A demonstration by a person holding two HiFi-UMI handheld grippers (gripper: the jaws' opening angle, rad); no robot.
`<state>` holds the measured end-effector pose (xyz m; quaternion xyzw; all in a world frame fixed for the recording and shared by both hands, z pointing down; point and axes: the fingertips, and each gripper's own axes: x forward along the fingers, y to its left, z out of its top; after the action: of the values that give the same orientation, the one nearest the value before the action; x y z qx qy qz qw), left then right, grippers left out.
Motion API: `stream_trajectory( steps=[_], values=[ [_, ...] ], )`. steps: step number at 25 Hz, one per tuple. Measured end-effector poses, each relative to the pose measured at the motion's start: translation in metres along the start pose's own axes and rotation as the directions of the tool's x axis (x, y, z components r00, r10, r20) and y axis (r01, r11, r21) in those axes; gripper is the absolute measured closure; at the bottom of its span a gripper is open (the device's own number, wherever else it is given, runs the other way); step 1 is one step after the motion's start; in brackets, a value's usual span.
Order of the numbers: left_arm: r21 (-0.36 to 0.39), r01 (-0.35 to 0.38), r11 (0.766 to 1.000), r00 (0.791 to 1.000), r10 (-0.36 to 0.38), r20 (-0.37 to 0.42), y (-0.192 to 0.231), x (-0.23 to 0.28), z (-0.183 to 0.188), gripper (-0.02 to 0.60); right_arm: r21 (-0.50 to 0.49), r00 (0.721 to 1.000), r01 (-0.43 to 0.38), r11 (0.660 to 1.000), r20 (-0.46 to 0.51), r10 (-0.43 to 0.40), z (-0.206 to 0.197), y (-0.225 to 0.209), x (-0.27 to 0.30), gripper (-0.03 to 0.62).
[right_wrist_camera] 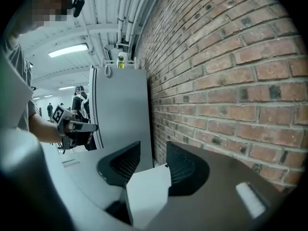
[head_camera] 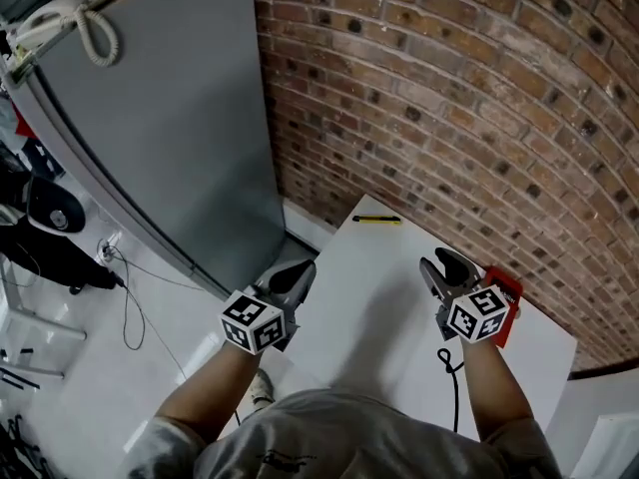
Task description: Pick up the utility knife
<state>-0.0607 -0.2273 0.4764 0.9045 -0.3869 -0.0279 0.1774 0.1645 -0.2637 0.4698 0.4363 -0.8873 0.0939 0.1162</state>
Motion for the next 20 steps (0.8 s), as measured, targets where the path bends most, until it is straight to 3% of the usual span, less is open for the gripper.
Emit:
stream_trajectory(
  steps=[11, 16, 20],
  values=[
    [0.052, 0.010, 0.999, 1.000, -0.010, -0.004, 0.033, 0.042, -0.001, 0.584, -0.229, 0.979, -0.095, 0.969, -0.197, 0.049, -0.017, -0.038, 0.071, 0.388],
    [0.061, 0.015, 0.998, 1.000, -0.014, -0.015, 0.050, 0.060, -0.012, 0.584, -0.296, 0.953, -0.173, 0.939, -0.293, 0.083, -0.034, -0.050, 0.116, 0.378],
    [0.062, 0.016, 0.998, 1.000, -0.015, -0.024, 0.069, 0.074, -0.021, 0.584, -0.354, 0.913, -0.266, 0.897, -0.391, 0.116, -0.059, -0.056, 0.155, 0.370]
  ],
)
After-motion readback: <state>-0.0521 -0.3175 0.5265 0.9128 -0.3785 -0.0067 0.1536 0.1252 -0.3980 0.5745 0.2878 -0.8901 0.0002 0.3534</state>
